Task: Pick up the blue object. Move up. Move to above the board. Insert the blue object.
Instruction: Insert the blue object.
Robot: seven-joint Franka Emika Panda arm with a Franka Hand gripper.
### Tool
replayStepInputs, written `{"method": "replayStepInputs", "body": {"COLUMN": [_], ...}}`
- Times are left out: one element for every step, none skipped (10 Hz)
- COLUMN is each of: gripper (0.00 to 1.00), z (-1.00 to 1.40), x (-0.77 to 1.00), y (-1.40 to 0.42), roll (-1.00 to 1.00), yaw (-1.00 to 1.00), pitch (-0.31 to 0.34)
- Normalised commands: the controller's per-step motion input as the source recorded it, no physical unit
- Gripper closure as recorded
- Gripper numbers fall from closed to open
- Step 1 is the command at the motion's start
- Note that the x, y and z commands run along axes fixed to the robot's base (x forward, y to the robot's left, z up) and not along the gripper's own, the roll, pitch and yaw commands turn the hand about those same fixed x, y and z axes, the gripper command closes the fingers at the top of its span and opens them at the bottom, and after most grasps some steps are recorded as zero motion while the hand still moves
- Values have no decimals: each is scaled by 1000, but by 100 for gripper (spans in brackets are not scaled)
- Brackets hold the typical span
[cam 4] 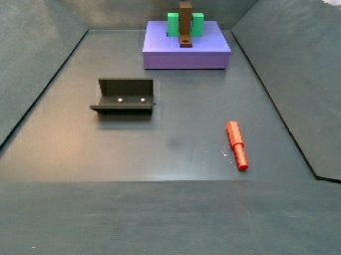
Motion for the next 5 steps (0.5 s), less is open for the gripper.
{"method": "replayStepInputs", "body": {"gripper": [100, 100, 100, 100, 100], "z": [-151, -194, -243, -337, -314], "x": [0, 0, 57, 109, 146], "y": [-126, -114, -89, -9, 0], "roll": [113, 99, 86, 96, 119], "yaw": [0, 0, 0, 0, 0], "pitch": [-31, -24, -11, -10, 0]}}
